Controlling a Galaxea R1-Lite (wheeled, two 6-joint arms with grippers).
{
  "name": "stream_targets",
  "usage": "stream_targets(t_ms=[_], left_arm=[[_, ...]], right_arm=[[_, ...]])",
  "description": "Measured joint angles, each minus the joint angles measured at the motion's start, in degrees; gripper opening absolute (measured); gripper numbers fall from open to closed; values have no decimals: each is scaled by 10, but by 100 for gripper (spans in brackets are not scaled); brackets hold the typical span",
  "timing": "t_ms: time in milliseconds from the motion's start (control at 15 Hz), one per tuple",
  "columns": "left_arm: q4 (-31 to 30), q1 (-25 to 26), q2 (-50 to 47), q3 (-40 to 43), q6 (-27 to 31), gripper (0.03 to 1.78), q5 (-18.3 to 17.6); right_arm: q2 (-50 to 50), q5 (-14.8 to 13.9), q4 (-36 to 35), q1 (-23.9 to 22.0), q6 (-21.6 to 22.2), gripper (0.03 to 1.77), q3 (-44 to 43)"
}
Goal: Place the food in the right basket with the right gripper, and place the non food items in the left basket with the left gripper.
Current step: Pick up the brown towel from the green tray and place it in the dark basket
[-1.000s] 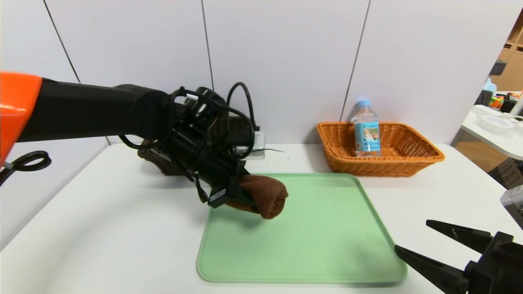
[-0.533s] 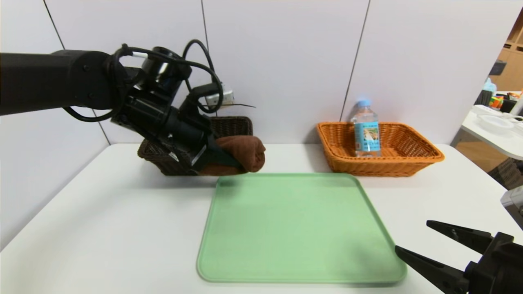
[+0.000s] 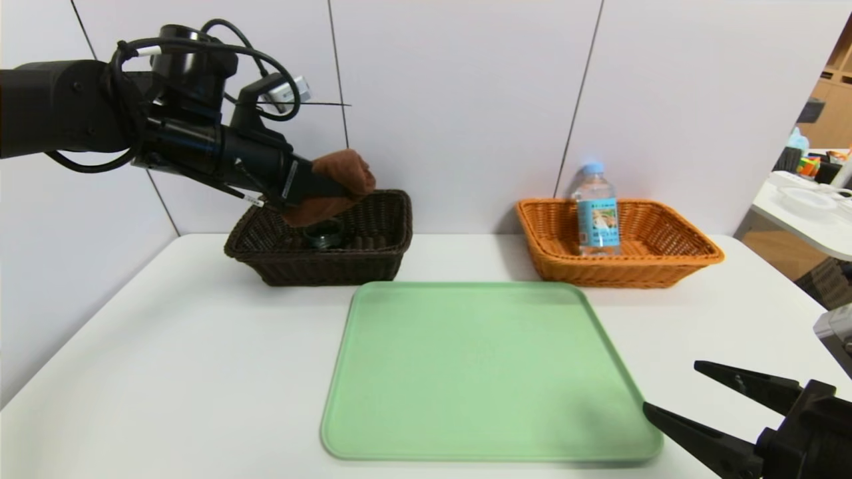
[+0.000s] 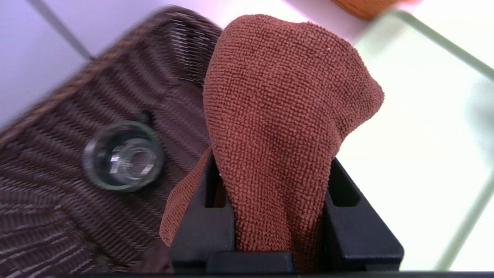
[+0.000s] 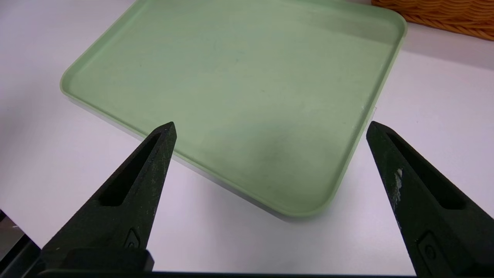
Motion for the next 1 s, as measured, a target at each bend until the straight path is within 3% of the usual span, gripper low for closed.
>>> stream_targets(t_ms=[200,400,667,1000], left_arm=[[-28,30,16,0,-32,53,18],[-30,41,40,3,-43,53,82],[-75,48,73,6,-85,53,124],[-85,53,95,9,-89,53,141]], right_arm=[[1,0,1,0,0,170,0],[2,0,1,0,0,170,0],[2,0,2,0,0,170,1],[2,0,1,0,0,170,1]])
